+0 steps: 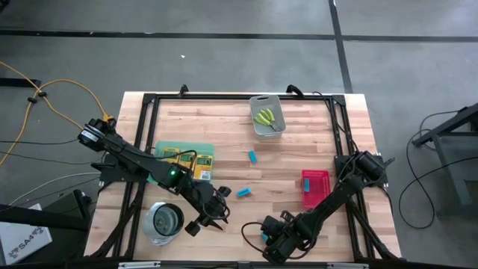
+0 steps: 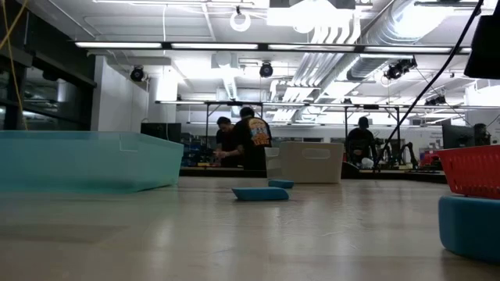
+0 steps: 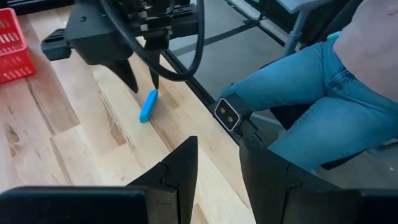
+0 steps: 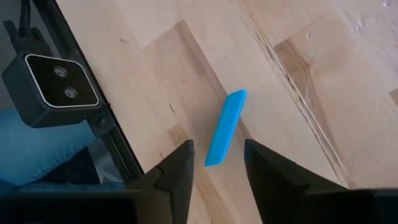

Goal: Pick & Place School Supplies
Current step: Put the blue eraser into the red bin

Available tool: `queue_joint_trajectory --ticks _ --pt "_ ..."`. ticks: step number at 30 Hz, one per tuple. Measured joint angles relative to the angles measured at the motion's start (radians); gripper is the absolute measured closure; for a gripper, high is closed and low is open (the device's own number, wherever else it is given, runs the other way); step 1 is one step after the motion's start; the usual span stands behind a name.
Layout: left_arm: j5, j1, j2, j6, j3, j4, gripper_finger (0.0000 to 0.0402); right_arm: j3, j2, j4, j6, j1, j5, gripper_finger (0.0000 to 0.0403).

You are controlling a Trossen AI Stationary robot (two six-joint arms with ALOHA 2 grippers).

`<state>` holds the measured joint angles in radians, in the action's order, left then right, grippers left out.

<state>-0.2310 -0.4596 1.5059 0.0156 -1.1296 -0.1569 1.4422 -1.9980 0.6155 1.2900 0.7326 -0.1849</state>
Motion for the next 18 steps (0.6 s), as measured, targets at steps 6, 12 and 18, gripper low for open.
queue_joint_trajectory --ticks 6,12,18 --pt "0.000 -0.011 0.000 0.000 0.000 0.000 0.0287 0.000 -0.005 0.001 -0.008 0.000 -0.025 0.0254" --pt "0.000 -0.011 0.000 0.001 0.000 0.000 0.0287 0.000 -0.005 0.000 -0.008 0.000 -0.037 0.0262" --pt "0.000 -0.011 0.000 0.004 0.000 0.000 0.0287 0.000 -0.035 -0.010 -0.011 0.000 -0.026 0.0269"
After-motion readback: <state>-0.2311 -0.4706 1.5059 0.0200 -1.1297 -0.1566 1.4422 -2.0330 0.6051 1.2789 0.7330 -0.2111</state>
